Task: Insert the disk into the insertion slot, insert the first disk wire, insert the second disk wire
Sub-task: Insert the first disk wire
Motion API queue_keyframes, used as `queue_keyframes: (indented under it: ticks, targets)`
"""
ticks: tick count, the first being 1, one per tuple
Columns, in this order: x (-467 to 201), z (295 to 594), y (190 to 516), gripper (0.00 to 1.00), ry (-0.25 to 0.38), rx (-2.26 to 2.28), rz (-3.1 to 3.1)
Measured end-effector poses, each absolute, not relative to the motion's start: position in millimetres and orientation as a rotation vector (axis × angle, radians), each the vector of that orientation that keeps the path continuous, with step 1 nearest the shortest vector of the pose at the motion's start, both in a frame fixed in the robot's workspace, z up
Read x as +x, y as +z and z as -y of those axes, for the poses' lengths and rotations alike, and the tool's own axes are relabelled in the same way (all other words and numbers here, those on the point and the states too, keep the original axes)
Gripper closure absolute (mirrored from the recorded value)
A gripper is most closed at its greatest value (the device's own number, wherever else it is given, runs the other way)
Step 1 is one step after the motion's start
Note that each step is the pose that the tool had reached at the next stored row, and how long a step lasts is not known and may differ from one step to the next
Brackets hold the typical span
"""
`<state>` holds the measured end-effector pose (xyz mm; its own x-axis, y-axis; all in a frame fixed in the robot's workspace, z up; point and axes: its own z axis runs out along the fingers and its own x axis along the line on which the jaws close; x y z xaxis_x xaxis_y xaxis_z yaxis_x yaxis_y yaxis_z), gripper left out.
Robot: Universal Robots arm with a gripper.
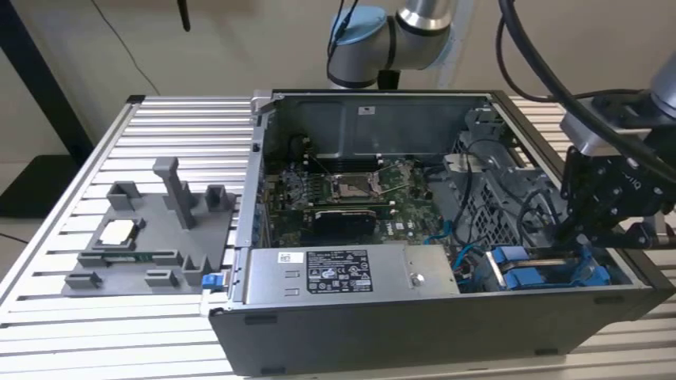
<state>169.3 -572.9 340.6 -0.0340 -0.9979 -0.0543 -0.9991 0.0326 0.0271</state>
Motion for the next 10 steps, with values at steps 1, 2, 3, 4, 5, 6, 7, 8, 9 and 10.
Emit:
queue_keyframes:
  ticks: [1,2,3,4,5,6,7,8,9,10]
  targets:
    - [169.0,573.0,340.3,0.81,0.089,-2.172,-2.24]
    - [168.8,572.9,339.7,0.81,0.088,-2.175,-2.236]
    - [168.5,573.0,339.2,0.81,0.088,-2.178,-2.233]
    - [168.3,573.0,338.3,0.81,0.088,-2.182,-2.23]
    - [168.2,572.9,337.4,0.81,0.088,-2.185,-2.227]
    - [168.1,572.9,336.5,0.81,0.089,-2.188,-2.224]
    - [168.0,572.9,336.1,0.81,0.089,-2.191,-2.221]
    - [167.9,572.9,335.8,0.81,0.089,-2.194,-2.218]
    - [167.9,572.9,335.7,0.81,0.089,-2.197,-2.216]
    - [167.9,573.0,335.6,0.81,0.089,-2.198,-2.214]
